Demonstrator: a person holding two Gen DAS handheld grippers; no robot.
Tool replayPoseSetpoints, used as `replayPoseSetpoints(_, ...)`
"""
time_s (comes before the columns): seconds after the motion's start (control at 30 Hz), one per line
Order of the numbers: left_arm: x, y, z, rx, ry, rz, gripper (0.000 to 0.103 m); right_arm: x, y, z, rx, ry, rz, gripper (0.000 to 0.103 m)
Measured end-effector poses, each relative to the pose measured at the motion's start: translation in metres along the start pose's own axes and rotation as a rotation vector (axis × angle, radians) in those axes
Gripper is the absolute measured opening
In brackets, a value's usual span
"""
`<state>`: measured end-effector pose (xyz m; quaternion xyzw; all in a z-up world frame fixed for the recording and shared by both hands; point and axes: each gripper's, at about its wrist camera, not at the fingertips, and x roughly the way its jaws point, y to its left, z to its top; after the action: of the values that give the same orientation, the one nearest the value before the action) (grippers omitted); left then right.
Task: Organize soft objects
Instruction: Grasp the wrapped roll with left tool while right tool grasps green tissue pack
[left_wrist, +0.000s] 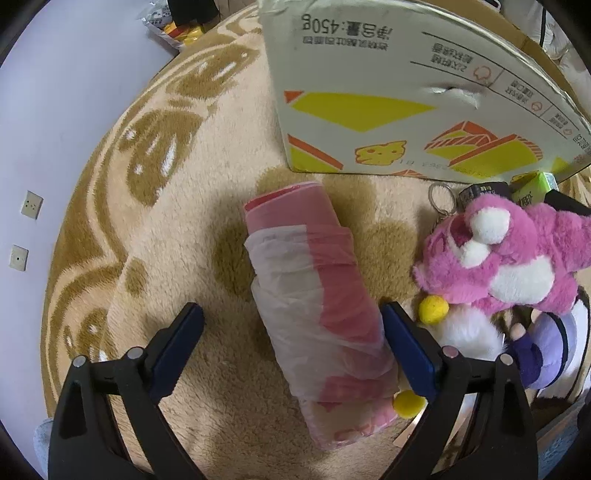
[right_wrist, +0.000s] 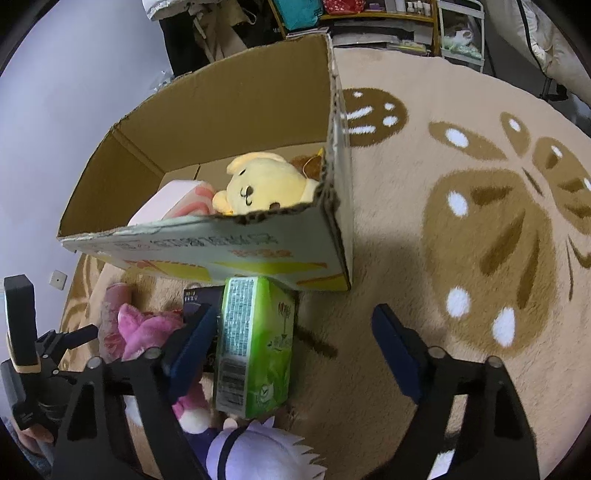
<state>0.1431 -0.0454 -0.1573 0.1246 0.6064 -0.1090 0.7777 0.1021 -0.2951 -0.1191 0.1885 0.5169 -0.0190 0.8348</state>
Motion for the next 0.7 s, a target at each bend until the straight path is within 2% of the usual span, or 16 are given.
replayPoseSetpoints(0.07,0.001,0.002,-0.001,-0.002,0.005,-0.006,0.093,0.000,0.002,-0.001,-0.006,0.006,0.012,0.078)
replayPoseSetpoints(0.13,0.001,0.003,-0.002,-0.001,0.007,-0.009,0.089,0.000,0.005,-0.001,-0.021,0.012,0.033,0.066)
replayPoseSetpoints(0.17,0.003,0.006,-0.004,-0.002,0.006,-0.015,0.088,0.000,0.007,-0.001,-0.029,0.016,0.046,0.064)
replayPoseSetpoints(0.23,0.002,0.006,-0.005,-0.007,-0.001,-0.017,0.081,0.002,0.011,-0.002,-0.038,0.026,0.071,0.057)
replayPoseSetpoints(0.37,0.002,0.004,-0.011,-0.006,-0.022,-0.016,0.074,0.006,0.013,-0.005,-0.031,0.045,0.091,0.046)
replayPoseSetpoints(0.43,0.001,0.006,-0.013,-0.009,-0.031,-0.006,0.066,0.005,0.014,-0.007,-0.032,0.044,0.109,0.037)
replayPoseSetpoints(0.6,-0.003,0.004,-0.022,0.024,-0.063,0.036,0.047,0.002,0.026,-0.011,-0.089,0.026,0.076,0.035)
replayPoseSetpoints(0.7,-0.005,0.004,-0.027,0.034,-0.080,0.042,0.045,-0.001,0.025,-0.014,-0.083,0.015,0.065,0.035)
